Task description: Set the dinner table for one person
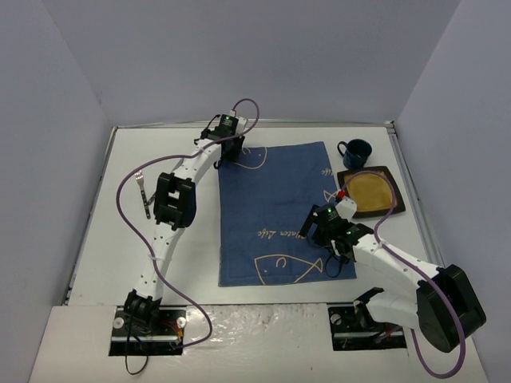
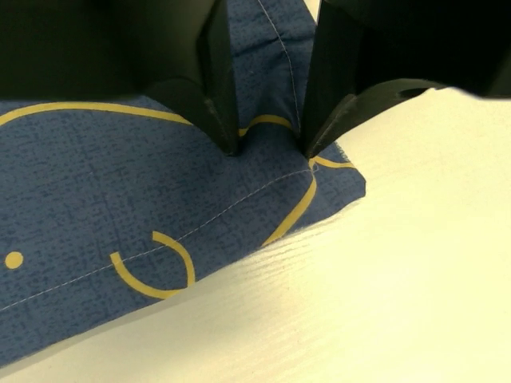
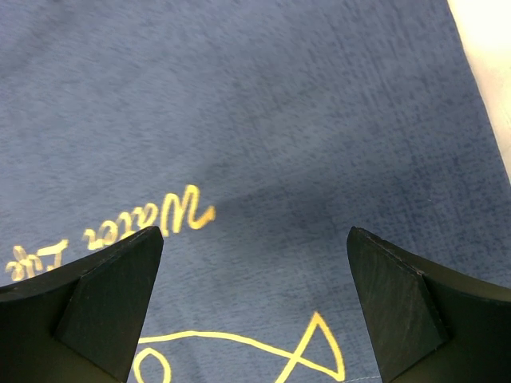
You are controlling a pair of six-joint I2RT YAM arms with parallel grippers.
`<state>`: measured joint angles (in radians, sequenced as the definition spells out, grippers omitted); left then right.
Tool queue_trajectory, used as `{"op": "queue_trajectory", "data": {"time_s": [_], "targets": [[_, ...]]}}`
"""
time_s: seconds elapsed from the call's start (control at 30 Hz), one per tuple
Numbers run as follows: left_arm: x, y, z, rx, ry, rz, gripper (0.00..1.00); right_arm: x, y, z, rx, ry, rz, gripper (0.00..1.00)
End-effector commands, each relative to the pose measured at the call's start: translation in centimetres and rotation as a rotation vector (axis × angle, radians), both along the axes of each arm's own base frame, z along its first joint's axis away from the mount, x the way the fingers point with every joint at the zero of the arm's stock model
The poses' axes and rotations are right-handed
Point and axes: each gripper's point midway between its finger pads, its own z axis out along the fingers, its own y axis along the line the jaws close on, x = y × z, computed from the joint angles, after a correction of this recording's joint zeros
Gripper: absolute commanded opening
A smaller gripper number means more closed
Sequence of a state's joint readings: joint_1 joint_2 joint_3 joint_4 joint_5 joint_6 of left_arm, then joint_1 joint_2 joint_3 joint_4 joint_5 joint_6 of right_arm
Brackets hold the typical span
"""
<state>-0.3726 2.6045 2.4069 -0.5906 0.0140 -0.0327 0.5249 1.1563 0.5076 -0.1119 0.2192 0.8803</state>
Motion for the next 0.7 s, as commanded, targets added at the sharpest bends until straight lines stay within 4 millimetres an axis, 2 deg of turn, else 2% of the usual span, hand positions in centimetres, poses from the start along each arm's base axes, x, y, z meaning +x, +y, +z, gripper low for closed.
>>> {"op": "queue_trajectory", "data": {"time_s": [0.0,0.07,0.17,0.27,0.33,0.37,0.4,0.47,0.5,0.53,0.6,0.67], "targets": [[0.5,1.4,-0.6,0.044,-0.010,0.057,0.16,0.8,-0.4,-0.1,0.000,-0.034,-0.043,0.96],[0.2,2.0,-1.4,0.057,0.011,0.071,0.02,0.9,-0.3,-0.2,0.000,-0.033,-0.040,0.96],[-0.4,3.4,-2.0,0.081,0.044,0.115,0.00,1.2,-0.5,0.2,-0.012,-0.045,-0.033,0.95],[-0.8,6.1,-0.4,0.093,0.031,0.209,0.00,1.9,-0.9,0.5,-0.037,-0.052,-0.027,0.95],[-1.8,8.8,-0.3,0.092,0.047,0.296,0.00,2.2,-1.3,0.2,-0.069,-0.038,-0.018,0.95],[-2.0,10.1,1.3,0.082,0.022,0.347,0.00,2.4,-1.6,0.1,-0.089,-0.032,-0.012,0.95],[-2.8,11.6,1.7,0.078,0.028,0.406,0.00,2.6,-1.6,0.0,-0.103,-0.024,-0.004,0.95],[-5.2,14.2,0.9,0.085,0.071,0.501,0.00,3.3,-1.6,-0.1,-0.128,-0.012,0.006,0.95],[-5.1,14.9,2.3,0.065,0.045,0.540,0.00,3.5,-1.6,-0.1,-0.139,-0.012,0.013,0.95],[-6.7,16.0,1.9,0.069,0.068,0.587,0.00,3.9,-1.6,0.0,-0.153,-0.014,0.021,0.95],[-8.5,16.9,2.6,0.082,0.068,0.619,0.00,4.5,-1.6,0.4,-0.173,-0.023,0.031,0.95],[-8.8,16.7,4.8,0.078,0.025,0.609,0.00,5.2,-1.5,0.9,-0.189,-0.034,0.051,0.95]]}}
